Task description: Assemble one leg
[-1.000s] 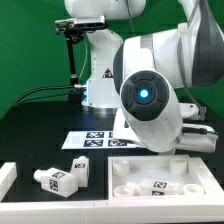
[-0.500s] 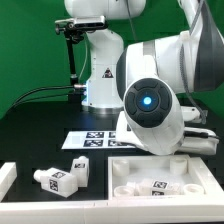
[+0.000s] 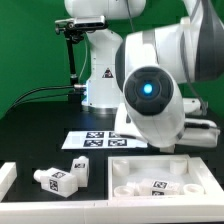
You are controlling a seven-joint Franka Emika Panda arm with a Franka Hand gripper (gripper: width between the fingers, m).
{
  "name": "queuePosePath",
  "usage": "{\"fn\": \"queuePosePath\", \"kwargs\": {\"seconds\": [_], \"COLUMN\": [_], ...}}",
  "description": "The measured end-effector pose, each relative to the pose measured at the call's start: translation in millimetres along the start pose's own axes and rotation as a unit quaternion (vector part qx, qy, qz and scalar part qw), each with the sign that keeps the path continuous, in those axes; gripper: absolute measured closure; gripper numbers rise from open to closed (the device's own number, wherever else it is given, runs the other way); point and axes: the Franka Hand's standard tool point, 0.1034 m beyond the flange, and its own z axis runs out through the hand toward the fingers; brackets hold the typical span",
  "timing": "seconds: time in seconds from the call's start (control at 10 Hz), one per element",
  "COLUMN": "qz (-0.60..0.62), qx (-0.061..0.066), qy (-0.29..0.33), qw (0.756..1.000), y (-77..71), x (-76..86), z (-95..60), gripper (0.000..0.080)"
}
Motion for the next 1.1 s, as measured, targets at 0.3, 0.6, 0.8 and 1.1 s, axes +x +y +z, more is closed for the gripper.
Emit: {"fn": "queuePosePath", "kwargs": {"seconds": [0.3,0.6,0.8,1.1], "qz": [-0.037,-0.041,-0.046,-0.064], "qx": [0.012,0.02,0.027,0.043], "qy": [0.102,0.205,0.279,0.388], "qw": [0.994,0.978,0.959,0.918], "y": [11.5,6.2,-1.0,-27.2], "x": [-13.8,-11.2,0.6,15.5], "z": [-88.7,-90.5,-101.4,-163.3], "gripper": [0.0515,0.0515,0.0515,0.0515]}}
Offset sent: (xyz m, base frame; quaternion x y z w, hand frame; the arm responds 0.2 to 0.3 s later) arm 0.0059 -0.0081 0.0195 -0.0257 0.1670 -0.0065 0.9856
